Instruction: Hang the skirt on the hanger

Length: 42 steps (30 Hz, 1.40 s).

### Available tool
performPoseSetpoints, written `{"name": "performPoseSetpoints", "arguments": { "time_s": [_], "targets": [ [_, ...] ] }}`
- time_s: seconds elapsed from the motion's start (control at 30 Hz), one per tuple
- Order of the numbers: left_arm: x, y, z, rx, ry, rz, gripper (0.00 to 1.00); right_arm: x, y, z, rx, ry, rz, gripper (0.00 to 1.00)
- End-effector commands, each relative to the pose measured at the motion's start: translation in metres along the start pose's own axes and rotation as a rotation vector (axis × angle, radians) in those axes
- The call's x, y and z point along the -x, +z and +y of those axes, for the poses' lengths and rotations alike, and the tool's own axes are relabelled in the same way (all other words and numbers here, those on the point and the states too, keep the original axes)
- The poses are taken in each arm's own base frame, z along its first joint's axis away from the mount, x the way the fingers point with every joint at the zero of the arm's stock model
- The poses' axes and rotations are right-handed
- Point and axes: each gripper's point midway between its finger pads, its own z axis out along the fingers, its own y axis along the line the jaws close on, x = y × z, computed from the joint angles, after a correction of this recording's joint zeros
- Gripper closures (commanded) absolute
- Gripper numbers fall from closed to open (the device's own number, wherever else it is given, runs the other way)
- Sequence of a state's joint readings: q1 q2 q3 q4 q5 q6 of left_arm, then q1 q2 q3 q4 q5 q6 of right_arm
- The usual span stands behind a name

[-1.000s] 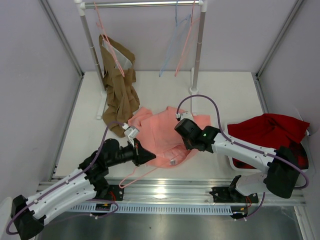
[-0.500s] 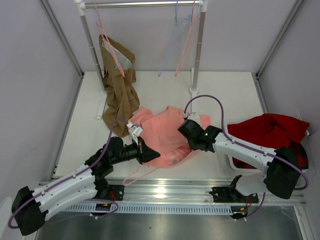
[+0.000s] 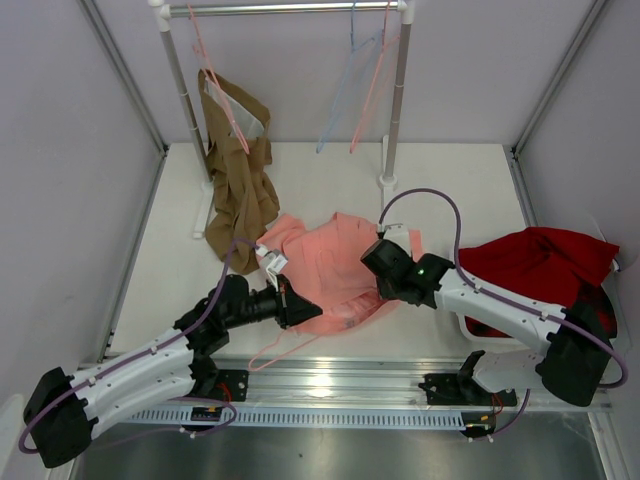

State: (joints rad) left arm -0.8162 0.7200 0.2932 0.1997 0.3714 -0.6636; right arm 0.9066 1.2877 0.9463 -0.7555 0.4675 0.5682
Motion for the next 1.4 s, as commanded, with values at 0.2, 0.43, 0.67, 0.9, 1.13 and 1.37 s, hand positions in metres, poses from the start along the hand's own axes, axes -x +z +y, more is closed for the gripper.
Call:
{"name": "performPoseSetpoints", "arguments": {
  "time_s": [0.2, 0.43, 0.67, 0.9, 1.13, 1.37],
  "targets": [
    [0.01, 0.0, -0.012, -0.053, 0.018, -0.045, 1.0, 0.003, 0.001, -0.024, -0.092, 0.158, 0.0, 0.73],
    [0.01, -0.002, -0.013, -0.054, 0.02, -0.05, 1.0, -0.009, 0.008, -0.028, -0.1, 0.195, 0.038, 0.7],
    [0.01, -0.002, -0.013, -0.056, 0.02, -0.05, 1.0, -0.021, 0.02, -0.024, -0.072, 0.235, 0.067, 0.71],
    [0.01, -0.002, -0.015, -0.064, 0.023, -0.047, 1.0, -0.023, 0.027, -0.024, -0.046, 0.276, 0.07, 0.73],
    [0.008, -0.001, -0.017, -0.079, 0.026, -0.026, 1.0, -0.021, 0.038, -0.025, 0.028, 0.376, 0.053, 0.89],
    [0.004, 0.002, -0.013, -0.06, 0.029, -0.001, 1.0, -0.006, 0.032, -0.02, 0.138, 0.438, -0.028, 0.93]
  ]
}}
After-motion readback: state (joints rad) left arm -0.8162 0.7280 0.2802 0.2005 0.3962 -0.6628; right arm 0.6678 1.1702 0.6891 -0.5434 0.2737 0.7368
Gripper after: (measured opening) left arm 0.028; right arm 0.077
